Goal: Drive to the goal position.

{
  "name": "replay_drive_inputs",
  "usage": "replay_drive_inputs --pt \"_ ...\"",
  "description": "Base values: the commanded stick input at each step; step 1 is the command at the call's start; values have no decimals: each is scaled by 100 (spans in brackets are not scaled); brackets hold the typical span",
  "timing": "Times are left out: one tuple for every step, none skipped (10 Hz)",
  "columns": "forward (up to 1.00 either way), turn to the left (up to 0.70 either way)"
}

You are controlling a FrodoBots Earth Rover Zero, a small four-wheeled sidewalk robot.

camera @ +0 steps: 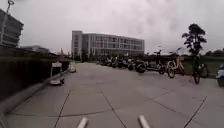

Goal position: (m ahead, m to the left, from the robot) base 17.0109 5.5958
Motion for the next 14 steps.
replay_drive_inputs --pt "70 0" --pt "70 0" --pt "70 0" --pt "70 0" --pt "70 0" --pt "70 35" --pt "70 35" --pt "70 35" --pt "70 35" --pt "70 35" --pt "70 18" --pt "70 0" --pt "70 0" --pt "70 0"
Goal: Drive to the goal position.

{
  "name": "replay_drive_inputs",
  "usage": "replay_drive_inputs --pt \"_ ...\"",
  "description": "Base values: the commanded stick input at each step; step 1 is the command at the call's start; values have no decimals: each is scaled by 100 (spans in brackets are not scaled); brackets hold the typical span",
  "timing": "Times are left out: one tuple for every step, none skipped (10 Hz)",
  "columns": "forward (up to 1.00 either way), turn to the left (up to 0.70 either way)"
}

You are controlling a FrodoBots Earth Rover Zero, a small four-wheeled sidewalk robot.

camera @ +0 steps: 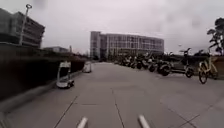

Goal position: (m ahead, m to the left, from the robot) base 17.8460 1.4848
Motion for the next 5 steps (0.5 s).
replay_drive_inputs --pt "70 0" --pt "70 0" --pt "70 0" --pt "71 0" --pt "82 0"
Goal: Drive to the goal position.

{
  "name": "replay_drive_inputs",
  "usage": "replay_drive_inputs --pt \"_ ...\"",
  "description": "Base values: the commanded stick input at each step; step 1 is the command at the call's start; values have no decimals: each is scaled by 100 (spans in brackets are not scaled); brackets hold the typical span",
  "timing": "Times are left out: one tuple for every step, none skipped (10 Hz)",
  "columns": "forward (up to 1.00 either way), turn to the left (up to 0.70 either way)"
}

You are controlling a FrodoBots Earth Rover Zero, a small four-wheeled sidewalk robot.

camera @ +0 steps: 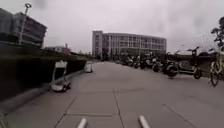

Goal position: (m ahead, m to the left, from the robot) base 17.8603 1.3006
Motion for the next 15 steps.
replay_drive_inputs --pt "85 0" --pt "85 0" --pt "96 0" --pt "100 0" --pt "100 0" --pt "100 0" --pt "100 0" --pt "100 0" --pt "100 0" --pt "100 0" --pt "100 0" --pt "100 0" --pt "100 0" --pt "100 0" --pt "100 0"
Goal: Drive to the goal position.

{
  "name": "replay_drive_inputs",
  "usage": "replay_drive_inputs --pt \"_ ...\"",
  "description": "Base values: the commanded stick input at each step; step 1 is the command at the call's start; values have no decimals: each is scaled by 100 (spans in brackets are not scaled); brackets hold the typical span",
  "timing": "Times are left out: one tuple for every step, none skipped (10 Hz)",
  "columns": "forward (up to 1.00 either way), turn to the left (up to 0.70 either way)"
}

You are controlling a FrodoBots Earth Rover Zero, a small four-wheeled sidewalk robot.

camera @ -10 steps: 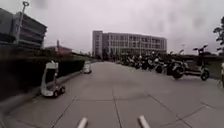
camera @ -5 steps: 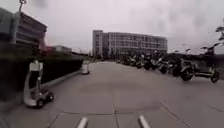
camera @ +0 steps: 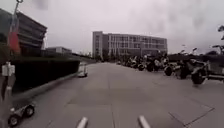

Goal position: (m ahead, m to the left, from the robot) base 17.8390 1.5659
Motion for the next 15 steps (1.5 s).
replay_drive_inputs --pt "100 0" --pt "100 0" --pt "100 0" --pt "100 0" --pt "100 0" --pt "100 0" --pt "100 0" --pt "100 0" --pt "100 0" --pt "100 0" --pt "100 0" --pt "100 0" --pt "100 0" --pt "100 0" --pt "100 0"
